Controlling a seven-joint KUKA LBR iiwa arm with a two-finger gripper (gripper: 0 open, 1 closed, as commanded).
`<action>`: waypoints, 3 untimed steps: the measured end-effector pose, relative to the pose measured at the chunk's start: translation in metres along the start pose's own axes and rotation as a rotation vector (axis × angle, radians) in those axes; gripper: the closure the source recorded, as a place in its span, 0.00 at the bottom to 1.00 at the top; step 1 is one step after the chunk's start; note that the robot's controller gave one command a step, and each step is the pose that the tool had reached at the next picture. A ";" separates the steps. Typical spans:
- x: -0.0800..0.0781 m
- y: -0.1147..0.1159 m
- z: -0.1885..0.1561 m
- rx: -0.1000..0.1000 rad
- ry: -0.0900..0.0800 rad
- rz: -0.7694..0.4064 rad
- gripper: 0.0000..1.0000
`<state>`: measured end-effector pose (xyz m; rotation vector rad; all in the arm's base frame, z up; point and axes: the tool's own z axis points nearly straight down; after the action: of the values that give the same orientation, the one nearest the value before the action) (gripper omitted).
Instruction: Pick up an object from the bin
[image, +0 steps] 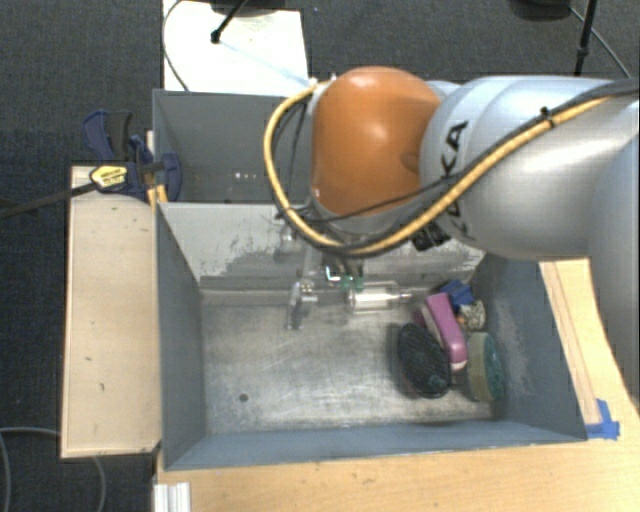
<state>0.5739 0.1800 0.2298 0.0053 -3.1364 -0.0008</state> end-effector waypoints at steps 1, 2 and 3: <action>0.058 0.024 0.162 -0.001 -0.008 -0.168 0.00; 0.069 0.013 0.153 0.001 -0.003 -0.100 0.00; 0.062 -0.040 0.121 0.001 -0.010 -0.216 0.00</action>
Offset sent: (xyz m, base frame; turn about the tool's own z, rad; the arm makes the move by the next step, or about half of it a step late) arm -0.0587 0.0225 -0.1598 -0.1682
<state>0.5111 0.1403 0.1095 0.3438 -3.1280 0.0005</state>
